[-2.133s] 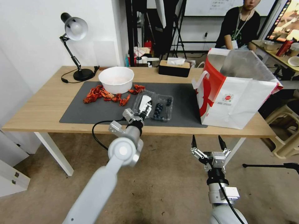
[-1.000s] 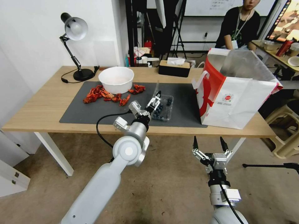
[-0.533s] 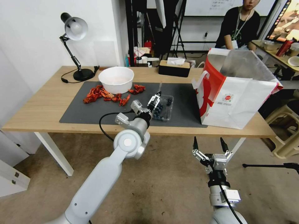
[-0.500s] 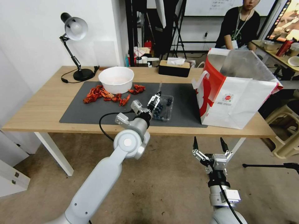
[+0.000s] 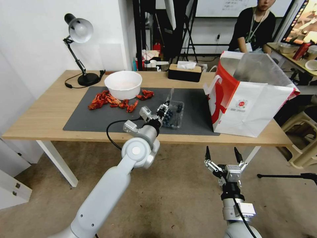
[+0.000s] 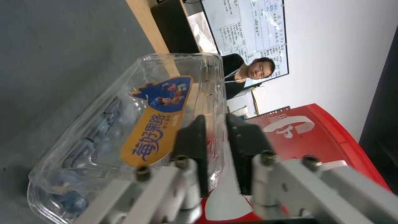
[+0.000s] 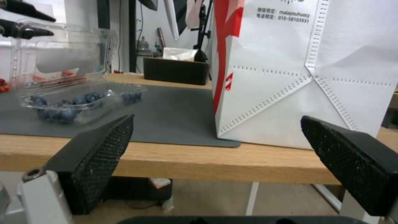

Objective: Close the takeout container lid, then place the container into the takeout bag.

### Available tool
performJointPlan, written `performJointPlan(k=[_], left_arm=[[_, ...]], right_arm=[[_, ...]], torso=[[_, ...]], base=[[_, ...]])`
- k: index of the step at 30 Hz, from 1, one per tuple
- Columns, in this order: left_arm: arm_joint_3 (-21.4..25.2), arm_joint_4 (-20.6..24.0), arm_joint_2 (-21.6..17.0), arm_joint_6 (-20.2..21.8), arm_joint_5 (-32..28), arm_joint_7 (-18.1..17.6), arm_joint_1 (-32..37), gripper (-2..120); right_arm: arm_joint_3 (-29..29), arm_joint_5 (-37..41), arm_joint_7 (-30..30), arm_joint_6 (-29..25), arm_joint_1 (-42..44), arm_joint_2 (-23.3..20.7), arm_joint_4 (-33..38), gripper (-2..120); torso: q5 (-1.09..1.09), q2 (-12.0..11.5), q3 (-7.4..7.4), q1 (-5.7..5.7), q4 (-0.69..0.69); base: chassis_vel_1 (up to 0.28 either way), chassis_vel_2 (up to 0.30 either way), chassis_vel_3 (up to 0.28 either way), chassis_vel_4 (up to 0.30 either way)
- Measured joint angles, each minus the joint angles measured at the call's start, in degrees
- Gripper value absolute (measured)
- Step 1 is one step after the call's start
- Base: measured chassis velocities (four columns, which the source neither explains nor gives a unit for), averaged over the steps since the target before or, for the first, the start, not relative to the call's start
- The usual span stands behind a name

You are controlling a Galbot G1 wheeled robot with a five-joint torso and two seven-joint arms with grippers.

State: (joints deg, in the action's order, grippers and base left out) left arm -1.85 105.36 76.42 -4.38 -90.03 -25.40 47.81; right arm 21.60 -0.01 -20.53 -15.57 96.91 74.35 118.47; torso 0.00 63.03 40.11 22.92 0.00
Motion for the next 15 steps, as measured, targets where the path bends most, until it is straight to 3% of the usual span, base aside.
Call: performJointPlan(k=[4, 15], left_arm=[[-0.03, -0.11, 0.07, -0.09, 0.03, 0.07, 0.13, 0], [-0.86, -0.17, 0.12, 0.12, 0.20, -0.09, 0.95, 0]], right_arm=[[-0.02, -0.18, -0.02, -0.16, 0.32, 0.08, 0.12, 100], [-0.13, -0.41, -0.04, -0.32, 0.63, 0.16, 0.54, 100]], torso=[[0.00, 0.00, 0.00, 0.00, 0.00], [0.00, 0.00, 0.00, 0.00, 0.00]], base=[[0.000, 0.000, 0.000, 0.000], [0.000, 0.000, 0.000, 0.000]])
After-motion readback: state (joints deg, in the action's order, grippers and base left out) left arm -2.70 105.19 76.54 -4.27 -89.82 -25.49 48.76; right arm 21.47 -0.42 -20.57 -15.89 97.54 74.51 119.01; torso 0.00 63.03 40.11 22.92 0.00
